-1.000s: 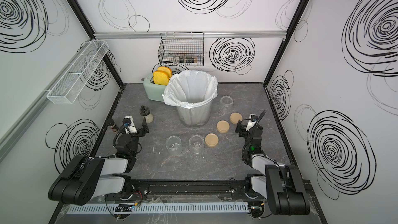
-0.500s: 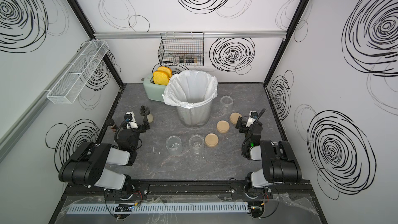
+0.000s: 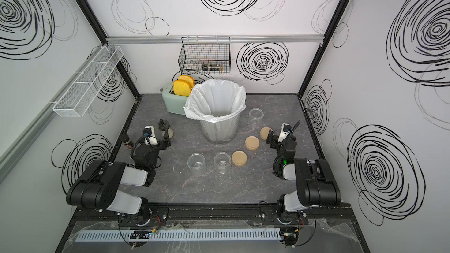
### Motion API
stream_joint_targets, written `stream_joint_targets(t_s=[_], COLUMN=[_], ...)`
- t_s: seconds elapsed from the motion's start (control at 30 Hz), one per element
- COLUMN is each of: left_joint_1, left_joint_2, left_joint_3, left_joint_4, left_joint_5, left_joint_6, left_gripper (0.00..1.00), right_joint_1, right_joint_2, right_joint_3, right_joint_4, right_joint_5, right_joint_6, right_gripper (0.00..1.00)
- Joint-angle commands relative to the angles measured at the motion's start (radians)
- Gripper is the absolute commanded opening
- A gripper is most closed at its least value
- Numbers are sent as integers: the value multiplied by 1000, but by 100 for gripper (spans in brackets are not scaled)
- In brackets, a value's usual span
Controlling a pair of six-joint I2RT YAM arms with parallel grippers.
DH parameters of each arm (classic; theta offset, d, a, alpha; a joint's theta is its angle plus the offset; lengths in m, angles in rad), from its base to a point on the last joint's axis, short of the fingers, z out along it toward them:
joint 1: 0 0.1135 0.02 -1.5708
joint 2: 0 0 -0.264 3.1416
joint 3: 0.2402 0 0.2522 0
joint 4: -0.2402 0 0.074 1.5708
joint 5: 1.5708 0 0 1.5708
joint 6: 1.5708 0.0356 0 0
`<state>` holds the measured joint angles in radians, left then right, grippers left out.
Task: Empty moldy rice from jars
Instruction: Reset both arms
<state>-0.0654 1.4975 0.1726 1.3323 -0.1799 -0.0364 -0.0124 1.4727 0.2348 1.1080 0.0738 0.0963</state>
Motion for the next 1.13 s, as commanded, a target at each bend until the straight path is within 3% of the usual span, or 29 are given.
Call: stream_joint_targets(t_s=[0.0, 1.1], left_joint_1=[-4, -9], left_joint_2=[-5, -6], left_joint_3=[10, 10], left_joint_4=[47, 46], left_joint_5=[3, -6], left_joint_6=[17, 20], left_gripper=[96, 96], right_joint_1=[12, 8], right_joint_2=[2, 4], right_joint_3=[14, 19], right_joint_4=[6, 1], right_joint_5=[14, 2], right_joint_6=[-15, -15], right_gripper=[98, 98])
